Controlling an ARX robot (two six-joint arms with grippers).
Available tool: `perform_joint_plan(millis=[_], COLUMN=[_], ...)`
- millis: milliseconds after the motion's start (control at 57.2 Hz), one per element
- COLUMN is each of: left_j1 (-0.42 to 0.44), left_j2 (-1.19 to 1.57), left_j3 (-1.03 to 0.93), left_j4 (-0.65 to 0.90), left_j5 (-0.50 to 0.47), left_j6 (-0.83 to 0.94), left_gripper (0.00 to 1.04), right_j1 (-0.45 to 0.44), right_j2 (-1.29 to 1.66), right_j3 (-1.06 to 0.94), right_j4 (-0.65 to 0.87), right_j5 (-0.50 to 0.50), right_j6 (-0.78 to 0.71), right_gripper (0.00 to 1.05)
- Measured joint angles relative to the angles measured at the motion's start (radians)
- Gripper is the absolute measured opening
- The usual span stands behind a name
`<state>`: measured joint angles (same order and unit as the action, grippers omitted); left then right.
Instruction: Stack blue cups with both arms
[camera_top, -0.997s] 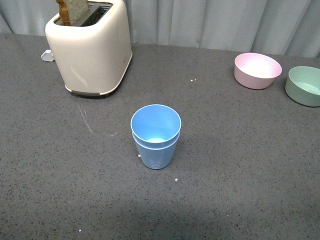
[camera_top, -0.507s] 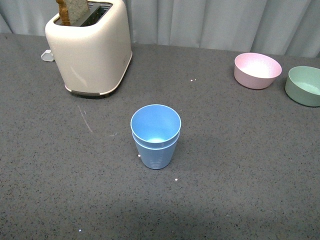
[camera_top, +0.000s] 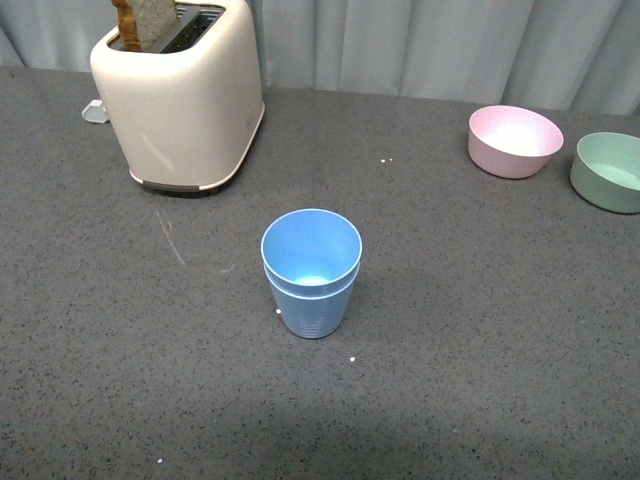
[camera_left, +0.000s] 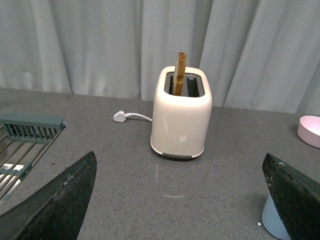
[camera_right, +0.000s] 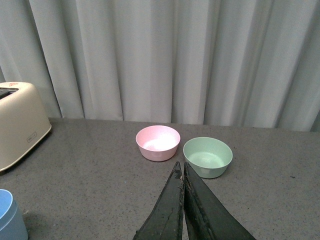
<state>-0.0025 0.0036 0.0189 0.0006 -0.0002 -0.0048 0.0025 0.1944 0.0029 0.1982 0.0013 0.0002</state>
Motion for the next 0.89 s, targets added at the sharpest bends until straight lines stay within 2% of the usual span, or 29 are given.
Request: perform_joint_plan(millis=[105,192,455,769,822,892], left_j1=[0.0,0.0,0.0,0.0,0.0,0.0], left_j2=[0.0,0.0,0.0,0.0,0.0,0.0], left_j3=[0.0,0.0,0.0,0.0,0.0,0.0], left_j4=[0.0,0.0,0.0,0.0,0.0,0.0], left_j5=[0.0,0.0,0.0,0.0,0.0,0.0], left_j6=[0.0,0.0,0.0,0.0,0.0,0.0], left_gripper=[0.98,0.98,0.98,0.98,0.98,0.98], right_j1=[0.0,0.0,0.0,0.0,0.0,0.0], right_j2=[-0.019,-0.142,-0.189,-0.19,-0.19,-0.19], right_j3=[0.0,0.0,0.0,0.0,0.0,0.0], right_j4=[-0.019,-0.178,-0.196,-0.196,-0.197,-0.197], right_j5=[0.0,-0.002,-0.002,-0.002,-0.002,-0.003], right_j6=[0.0,0.0,0.0,0.0,0.0,-0.001], right_gripper=[0.01,0.01,0.01,0.52,0.67,0.79])
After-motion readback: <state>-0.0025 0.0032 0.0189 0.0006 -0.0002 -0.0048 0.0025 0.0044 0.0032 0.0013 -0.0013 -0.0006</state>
